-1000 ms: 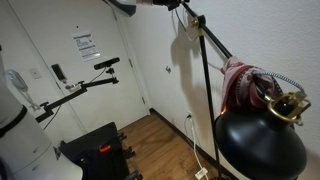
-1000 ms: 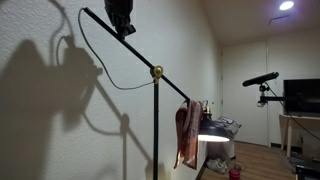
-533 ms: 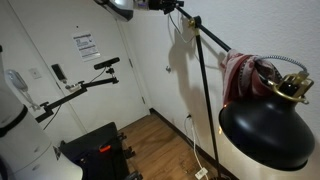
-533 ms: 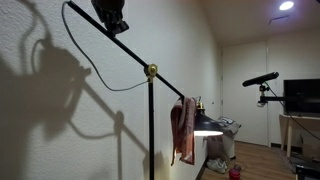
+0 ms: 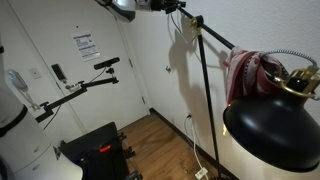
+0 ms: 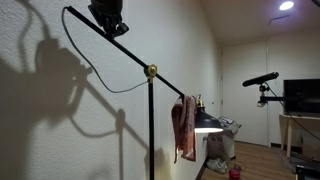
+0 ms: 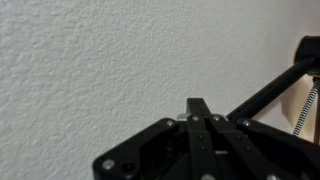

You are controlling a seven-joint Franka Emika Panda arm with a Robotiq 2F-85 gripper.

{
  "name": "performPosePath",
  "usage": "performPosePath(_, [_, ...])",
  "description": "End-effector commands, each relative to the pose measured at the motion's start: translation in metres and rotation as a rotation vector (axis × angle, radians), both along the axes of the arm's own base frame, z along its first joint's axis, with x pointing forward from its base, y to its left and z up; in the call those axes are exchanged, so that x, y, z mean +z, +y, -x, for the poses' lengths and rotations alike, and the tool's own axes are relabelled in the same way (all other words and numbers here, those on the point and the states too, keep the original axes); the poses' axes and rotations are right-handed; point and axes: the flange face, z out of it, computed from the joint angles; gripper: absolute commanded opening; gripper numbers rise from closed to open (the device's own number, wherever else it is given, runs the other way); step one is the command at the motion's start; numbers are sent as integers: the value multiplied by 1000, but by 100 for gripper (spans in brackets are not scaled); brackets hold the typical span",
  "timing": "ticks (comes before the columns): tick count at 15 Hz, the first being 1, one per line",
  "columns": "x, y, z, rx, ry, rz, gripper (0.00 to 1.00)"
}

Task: Move the lamp upwards

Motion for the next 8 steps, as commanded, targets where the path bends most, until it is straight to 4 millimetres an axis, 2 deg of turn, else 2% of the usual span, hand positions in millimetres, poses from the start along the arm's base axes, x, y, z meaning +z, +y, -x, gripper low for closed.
performPosePath(1, [-45, 19, -11, 39, 113, 7, 0])
performPosePath(8, [-85, 32, -22, 77, 245, 34, 0])
